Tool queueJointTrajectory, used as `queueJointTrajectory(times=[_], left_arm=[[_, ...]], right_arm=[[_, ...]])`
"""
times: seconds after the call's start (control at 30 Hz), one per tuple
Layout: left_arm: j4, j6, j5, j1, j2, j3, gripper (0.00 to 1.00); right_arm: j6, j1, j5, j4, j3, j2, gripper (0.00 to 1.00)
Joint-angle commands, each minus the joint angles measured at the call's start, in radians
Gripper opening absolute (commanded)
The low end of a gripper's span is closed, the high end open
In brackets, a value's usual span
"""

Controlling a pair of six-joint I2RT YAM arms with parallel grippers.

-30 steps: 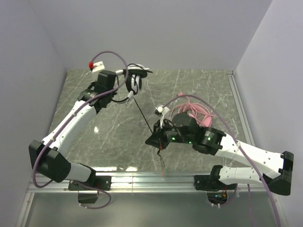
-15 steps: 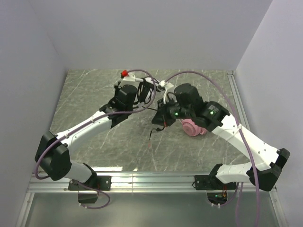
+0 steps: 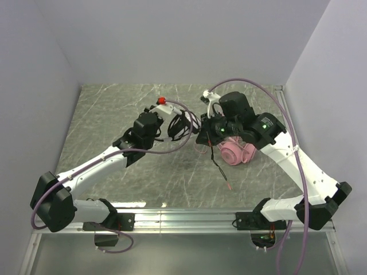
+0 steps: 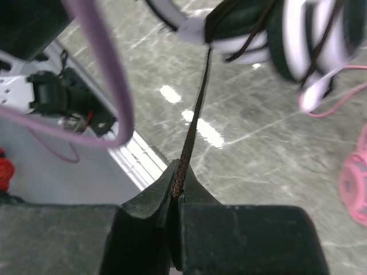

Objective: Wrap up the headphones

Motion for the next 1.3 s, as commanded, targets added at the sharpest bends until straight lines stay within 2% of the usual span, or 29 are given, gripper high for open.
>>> queueJointTrajectory(times=[0.0, 0.13, 0.17, 0.3, 0.4, 0.5, 0.67, 0.87, 0.97, 1.07, 1.13, 1.23, 1.27], left_arm=[[0.019, 0.116, 0.098, -0.006, -0.031, 0.016, 0.0], [-0.033, 0.149, 0.17, -0.024, -0.036, 0.01, 0.0], [-0.056, 0.161, 0.242, -0.026, -0.045, 0.009, 0.0], [-0.096, 0.193, 0.377, -0.03, -0.08, -0.01, 0.0], [-0.168, 0.195, 0.443, -0.03, -0.087, 0.002, 0.0], [-0.196, 0.207, 0.485, -0.03, -0.09, 0.004, 0.0], [-0.187, 0.219, 0.437, -0.032, -0.094, -0.004, 0.0], [-0.191, 0.219, 0.45, -0.032, -0.107, -0.01, 0.0], [-0.182, 0.241, 0.388, -0.038, -0.096, -0.016, 0.0], [-0.136, 0.215, 0.301, -0.041, -0.079, -0.014, 0.0], [-0.1, 0.218, 0.267, -0.041, -0.065, -0.024, 0.0], [-0.02, 0.212, 0.161, -0.041, -0.036, -0.033, 0.0], [-0.032, 0.227, 0.161, -0.041, -0.031, -0.028, 0.0]], right_arm=[[-0.03, -0.019, 0.089, -0.05, 0.097, 0.02, 0.0], [-0.036, -0.033, 0.179, -0.085, 0.157, 0.075, 0.0], [-0.04, -0.037, 0.199, -0.103, 0.172, 0.086, 0.0], [-0.08, -0.059, 0.353, -0.105, 0.226, 0.13, 0.0], [-0.106, -0.077, 0.465, -0.082, 0.203, 0.126, 0.0], [-0.132, -0.108, 0.487, -0.05, 0.151, 0.112, 0.0], [-0.125, -0.136, 0.4, -0.051, 0.098, 0.084, 0.0], [-0.125, -0.137, 0.448, -0.107, 0.114, 0.121, 0.0], [-0.103, -0.139, 0.426, -0.145, 0.135, 0.144, 0.02], [-0.063, -0.137, 0.327, -0.202, 0.166, 0.172, 0.02], [-0.057, -0.137, 0.144, -0.168, 0.14, 0.135, 0.0], [-0.016, -0.136, 0.0, -0.047, 0.04, 0.04, 0.0], [-0.008, -0.136, 0.009, -0.057, 0.029, 0.028, 0.0]])
